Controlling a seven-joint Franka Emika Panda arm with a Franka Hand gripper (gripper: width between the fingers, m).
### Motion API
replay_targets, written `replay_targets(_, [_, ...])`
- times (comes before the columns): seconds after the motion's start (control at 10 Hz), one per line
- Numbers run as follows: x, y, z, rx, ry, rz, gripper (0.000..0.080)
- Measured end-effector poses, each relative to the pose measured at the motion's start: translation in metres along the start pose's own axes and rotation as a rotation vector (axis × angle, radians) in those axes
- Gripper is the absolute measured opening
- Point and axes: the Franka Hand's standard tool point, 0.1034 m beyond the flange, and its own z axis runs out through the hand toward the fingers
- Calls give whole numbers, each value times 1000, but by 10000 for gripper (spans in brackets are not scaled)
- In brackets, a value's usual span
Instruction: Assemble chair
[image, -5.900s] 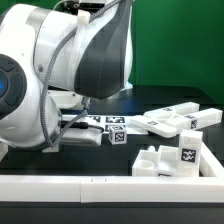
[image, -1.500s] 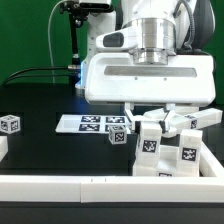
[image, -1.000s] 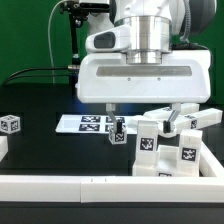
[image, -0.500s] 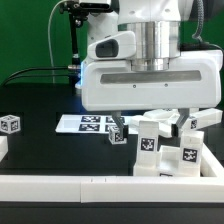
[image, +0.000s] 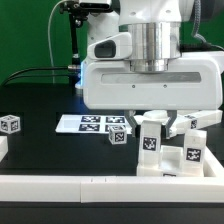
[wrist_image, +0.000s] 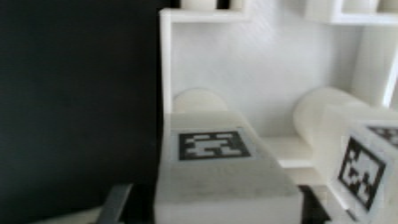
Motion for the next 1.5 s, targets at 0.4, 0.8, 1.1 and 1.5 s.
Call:
replay_targets(0.4, [3,-9,3,45,-19,655,285])
replay_targets(0.8, [9,-10,3,83,-27,852,285])
replay_targets(1.1, [13,-8,1,71,-5,344,554])
replay_targets(1.5, [8,-10,2,50,-13,-40,646])
